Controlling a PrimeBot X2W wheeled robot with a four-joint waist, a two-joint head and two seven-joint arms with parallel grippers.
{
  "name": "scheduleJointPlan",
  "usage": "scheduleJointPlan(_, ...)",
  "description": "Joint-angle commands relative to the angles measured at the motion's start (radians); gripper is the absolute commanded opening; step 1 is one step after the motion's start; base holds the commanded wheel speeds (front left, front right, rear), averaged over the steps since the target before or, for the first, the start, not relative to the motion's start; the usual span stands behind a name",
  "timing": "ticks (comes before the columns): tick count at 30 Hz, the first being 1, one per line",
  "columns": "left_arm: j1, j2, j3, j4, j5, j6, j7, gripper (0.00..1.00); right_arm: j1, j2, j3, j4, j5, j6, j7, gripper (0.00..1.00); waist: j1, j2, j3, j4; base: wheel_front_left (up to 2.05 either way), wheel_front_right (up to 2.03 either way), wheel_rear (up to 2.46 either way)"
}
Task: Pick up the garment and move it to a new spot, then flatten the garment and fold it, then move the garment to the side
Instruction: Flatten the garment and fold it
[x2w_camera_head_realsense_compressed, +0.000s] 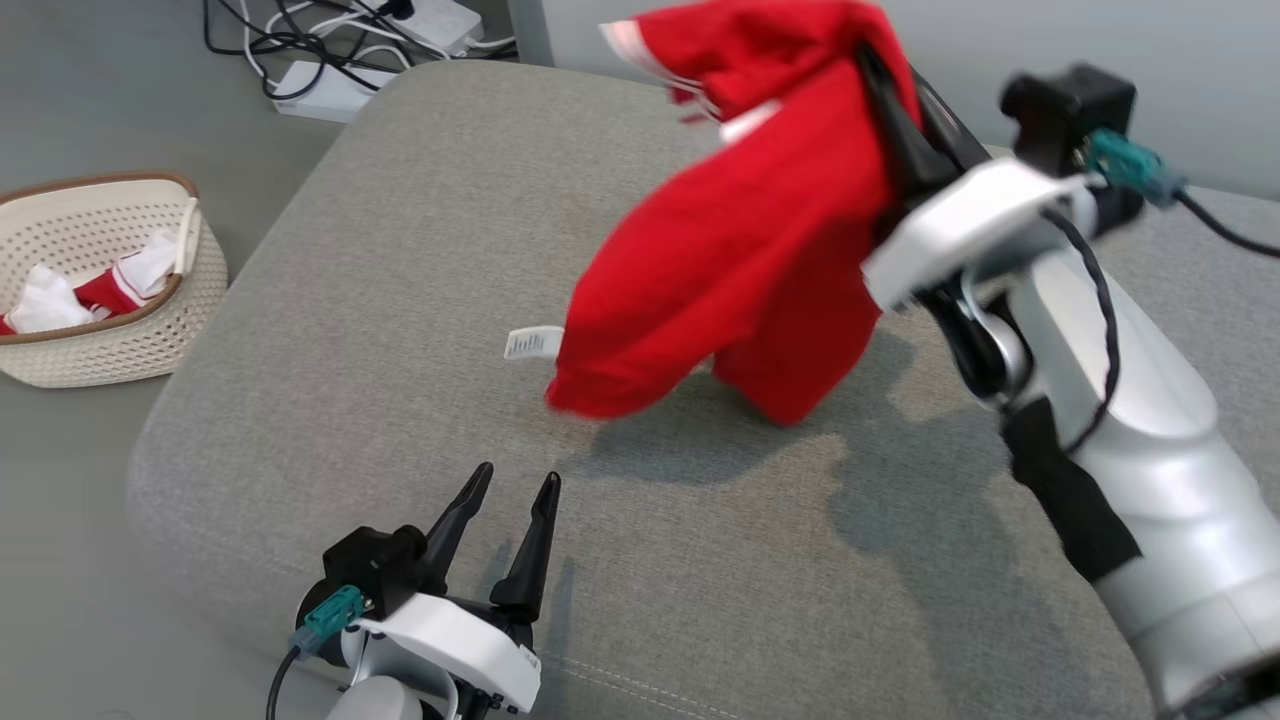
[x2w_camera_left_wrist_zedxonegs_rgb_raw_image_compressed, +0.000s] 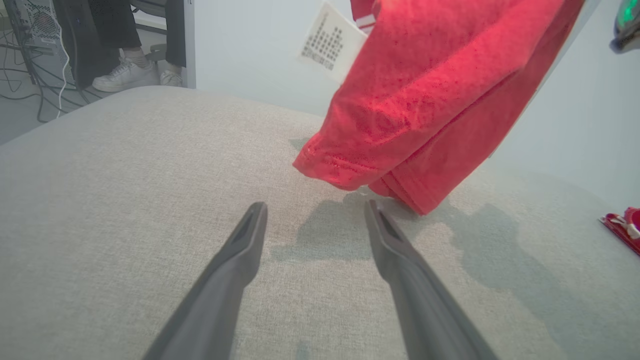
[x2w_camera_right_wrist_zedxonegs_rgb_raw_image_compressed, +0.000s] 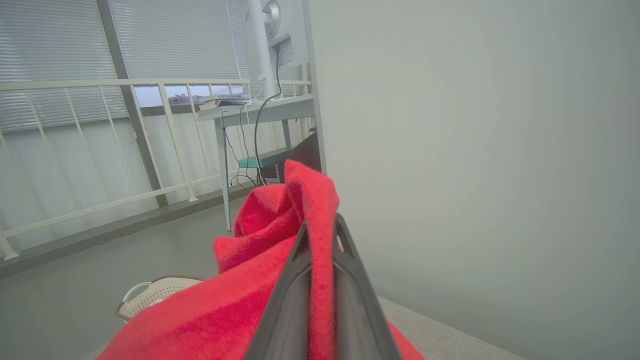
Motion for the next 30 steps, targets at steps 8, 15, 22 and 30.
scheduleJointPlan(8, -0.033, 0.009, 0.019, -0.055, -0.004, -0.007, -0.010, 1.00, 0.281, -0.147, -0.066, 0.211, -0.022, 0.000, -0.011, 0.00, 0.0000, 0.0000, 0.044, -0.059, 0.00, 0.00, 0.00)
scheduleJointPlan(15, -0.059, 0.022, 0.020, -0.072, -0.003, -0.007, -0.010, 1.00, 0.370, -0.248, -0.138, 0.230, -0.036, 0.000, -0.013, 1.00, 0.0000, 0.0000, 0.071, -0.118, 0.00, 0.00, 0.00)
scheduleJointPlan(22, -0.080, 0.021, 0.002, -0.081, 0.002, -0.007, -0.010, 1.00, 0.304, -0.254, -0.147, 0.067, -0.108, 0.000, -0.006, 1.00, 0.0000, 0.0000, 0.073, -0.130, 0.00, 0.00, 0.00)
scheduleJointPlan(30, -0.087, 0.015, -0.039, -0.078, -0.016, -0.007, -0.010, 1.00, 0.199, -0.220, 0.033, -0.042, -0.145, 0.000, 0.138, 1.00, 0.0000, 0.0000, 0.083, -0.078, 0.00, 0.00, 0.00)
